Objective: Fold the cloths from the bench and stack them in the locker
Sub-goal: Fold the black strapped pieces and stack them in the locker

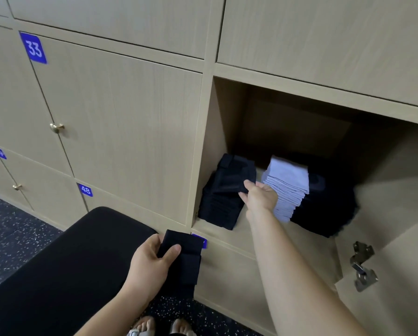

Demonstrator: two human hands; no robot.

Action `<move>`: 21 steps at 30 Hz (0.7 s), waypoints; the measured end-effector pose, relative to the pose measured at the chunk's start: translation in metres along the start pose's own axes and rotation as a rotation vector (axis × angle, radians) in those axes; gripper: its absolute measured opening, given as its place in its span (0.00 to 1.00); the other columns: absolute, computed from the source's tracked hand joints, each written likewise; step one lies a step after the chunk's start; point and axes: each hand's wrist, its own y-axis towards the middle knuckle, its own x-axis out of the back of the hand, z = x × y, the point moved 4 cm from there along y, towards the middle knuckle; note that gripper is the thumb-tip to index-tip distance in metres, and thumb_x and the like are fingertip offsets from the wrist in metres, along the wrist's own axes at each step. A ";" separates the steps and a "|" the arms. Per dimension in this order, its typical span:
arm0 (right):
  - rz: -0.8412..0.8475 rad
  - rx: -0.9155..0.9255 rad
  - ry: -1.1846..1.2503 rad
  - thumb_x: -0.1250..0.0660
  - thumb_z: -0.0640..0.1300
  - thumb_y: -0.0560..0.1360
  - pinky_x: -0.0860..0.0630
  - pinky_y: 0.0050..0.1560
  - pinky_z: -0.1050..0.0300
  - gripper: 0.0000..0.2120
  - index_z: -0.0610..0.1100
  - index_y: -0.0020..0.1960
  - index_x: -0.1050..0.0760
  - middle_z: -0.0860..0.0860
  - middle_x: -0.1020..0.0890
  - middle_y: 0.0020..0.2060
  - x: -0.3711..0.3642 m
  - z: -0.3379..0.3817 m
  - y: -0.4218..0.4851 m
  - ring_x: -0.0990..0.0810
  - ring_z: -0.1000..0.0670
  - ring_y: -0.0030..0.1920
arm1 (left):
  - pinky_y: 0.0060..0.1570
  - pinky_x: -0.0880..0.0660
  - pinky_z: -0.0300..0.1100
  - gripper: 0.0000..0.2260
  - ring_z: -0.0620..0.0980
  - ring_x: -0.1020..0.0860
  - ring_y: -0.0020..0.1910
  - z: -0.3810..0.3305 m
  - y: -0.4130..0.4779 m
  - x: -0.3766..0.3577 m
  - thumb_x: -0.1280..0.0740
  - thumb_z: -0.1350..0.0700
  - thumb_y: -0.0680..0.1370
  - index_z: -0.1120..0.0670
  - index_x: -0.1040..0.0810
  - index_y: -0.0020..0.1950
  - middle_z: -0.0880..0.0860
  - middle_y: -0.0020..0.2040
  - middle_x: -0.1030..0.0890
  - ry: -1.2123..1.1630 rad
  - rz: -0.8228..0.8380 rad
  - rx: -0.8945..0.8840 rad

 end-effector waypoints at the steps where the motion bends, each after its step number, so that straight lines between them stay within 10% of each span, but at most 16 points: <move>1: -0.007 0.004 0.004 0.31 0.33 0.75 0.22 0.49 0.58 0.14 0.35 0.59 0.26 0.46 0.24 0.50 -0.006 -0.003 0.004 0.25 0.55 0.35 | 0.39 0.22 0.42 0.01 0.48 0.17 0.39 0.002 0.004 0.001 0.30 0.59 0.77 0.55 0.20 0.46 0.50 0.39 0.15 0.002 -0.002 -0.004; 11: -0.021 0.071 -0.115 0.30 0.31 0.74 0.23 0.35 0.62 0.11 0.36 0.55 0.26 0.44 0.22 0.45 -0.021 -0.035 0.028 0.21 0.50 0.39 | 0.39 0.21 0.43 0.01 0.51 0.16 0.40 0.020 0.023 0.002 0.29 0.59 0.77 0.56 0.20 0.46 0.52 0.39 0.15 -0.010 0.014 0.022; 21: -0.101 0.373 -0.940 0.29 0.51 0.72 0.27 0.42 0.56 0.17 0.47 0.59 0.24 0.47 0.20 0.52 -0.013 -0.034 0.038 0.20 0.46 0.48 | 0.46 0.18 0.51 0.03 0.54 0.16 0.43 0.008 0.023 -0.001 0.29 0.59 0.77 0.57 0.20 0.47 0.54 0.41 0.15 -0.105 0.015 0.028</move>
